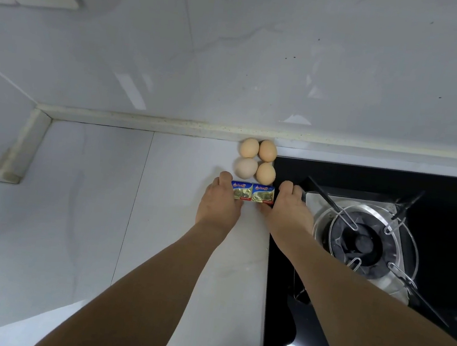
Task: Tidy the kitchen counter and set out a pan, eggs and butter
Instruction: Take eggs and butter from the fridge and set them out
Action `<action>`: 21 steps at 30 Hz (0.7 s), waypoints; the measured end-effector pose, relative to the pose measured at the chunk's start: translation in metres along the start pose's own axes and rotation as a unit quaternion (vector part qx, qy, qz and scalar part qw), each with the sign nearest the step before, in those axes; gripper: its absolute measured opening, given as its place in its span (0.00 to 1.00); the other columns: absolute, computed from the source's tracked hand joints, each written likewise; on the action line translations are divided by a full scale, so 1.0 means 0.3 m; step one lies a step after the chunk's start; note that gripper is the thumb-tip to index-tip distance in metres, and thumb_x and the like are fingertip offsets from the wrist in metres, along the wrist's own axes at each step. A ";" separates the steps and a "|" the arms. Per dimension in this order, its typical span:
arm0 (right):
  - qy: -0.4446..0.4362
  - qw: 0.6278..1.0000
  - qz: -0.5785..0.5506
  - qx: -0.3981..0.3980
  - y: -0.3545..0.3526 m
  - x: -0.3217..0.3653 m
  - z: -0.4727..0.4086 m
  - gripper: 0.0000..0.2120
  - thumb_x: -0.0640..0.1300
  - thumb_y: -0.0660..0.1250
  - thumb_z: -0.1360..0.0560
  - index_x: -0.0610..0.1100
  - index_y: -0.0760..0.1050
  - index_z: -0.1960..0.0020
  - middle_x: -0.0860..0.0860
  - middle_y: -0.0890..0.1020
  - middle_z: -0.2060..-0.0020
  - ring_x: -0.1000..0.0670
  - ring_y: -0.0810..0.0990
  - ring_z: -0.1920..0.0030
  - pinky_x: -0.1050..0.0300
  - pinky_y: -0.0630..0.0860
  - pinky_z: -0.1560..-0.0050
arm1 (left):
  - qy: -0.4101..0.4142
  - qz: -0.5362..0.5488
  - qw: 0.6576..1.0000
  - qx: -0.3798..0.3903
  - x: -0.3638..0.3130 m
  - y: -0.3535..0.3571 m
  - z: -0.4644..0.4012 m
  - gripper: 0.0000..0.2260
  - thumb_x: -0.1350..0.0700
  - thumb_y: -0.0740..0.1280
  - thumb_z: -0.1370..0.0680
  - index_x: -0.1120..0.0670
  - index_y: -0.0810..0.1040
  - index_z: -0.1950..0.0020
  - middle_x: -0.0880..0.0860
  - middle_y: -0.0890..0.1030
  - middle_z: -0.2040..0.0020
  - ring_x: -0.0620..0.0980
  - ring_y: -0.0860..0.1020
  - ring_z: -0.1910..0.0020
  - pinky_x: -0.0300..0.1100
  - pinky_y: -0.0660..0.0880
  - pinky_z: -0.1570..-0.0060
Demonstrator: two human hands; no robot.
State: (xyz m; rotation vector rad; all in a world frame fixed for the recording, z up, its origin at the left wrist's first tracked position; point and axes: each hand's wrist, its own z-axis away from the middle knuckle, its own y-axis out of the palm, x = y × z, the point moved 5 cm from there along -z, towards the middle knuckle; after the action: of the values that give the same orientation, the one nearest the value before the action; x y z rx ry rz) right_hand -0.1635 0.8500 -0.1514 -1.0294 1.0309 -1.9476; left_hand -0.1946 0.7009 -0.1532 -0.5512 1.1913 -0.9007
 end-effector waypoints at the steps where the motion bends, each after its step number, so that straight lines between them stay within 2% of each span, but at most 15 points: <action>1: -0.001 1.000 0.001 0.000 0.001 0.000 0.002 0.24 0.55 0.67 0.25 0.42 0.63 0.39 0.44 0.69 0.41 0.43 0.76 0.45 0.50 0.74 0.55 | 0.001 0.000 1.000 0.001 0.001 0.001 0.001 0.20 0.57 0.71 0.25 0.57 0.67 0.38 0.56 0.76 0.45 0.53 0.75 0.47 0.43 0.71 0.54; 8: -0.005 1.000 0.010 0.006 -0.014 0.004 0.059 0.21 0.51 0.65 0.23 0.41 0.62 0.38 0.43 0.69 0.39 0.40 0.75 0.42 0.50 0.73 0.52 | 0.000 -0.002 1.000 0.021 0.011 -0.040 0.056 0.20 0.59 0.66 0.23 0.58 0.65 0.33 0.56 0.73 0.39 0.54 0.73 0.42 0.46 0.71 0.48; 13: -0.053 0.995 0.084 -0.001 -0.026 0.050 0.172 0.24 0.52 0.65 0.23 0.42 0.61 0.35 0.45 0.68 0.39 0.43 0.73 0.41 0.49 0.73 0.48 | 0.039 -0.064 0.996 0.041 0.095 -0.112 0.164 0.19 0.56 0.63 0.20 0.57 0.65 0.30 0.56 0.69 0.35 0.56 0.71 0.37 0.49 0.71 0.42; 21: -0.163 0.977 0.134 -0.019 0.005 0.280 0.359 0.26 0.53 0.61 0.22 0.42 0.59 0.30 0.45 0.66 0.35 0.44 0.71 0.38 0.50 0.72 0.46 | 0.033 -0.109 0.993 -0.024 0.287 -0.348 0.338 0.20 0.52 0.59 0.18 0.56 0.63 0.27 0.53 0.67 0.30 0.53 0.67 0.33 0.48 0.69 0.36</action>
State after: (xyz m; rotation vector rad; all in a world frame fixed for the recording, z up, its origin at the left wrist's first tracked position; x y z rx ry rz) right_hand -0.1066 0.7445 -0.0861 -1.1226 0.9674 -1.4889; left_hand -0.1213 0.5630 -0.0882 -0.7053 1.2304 -1.0853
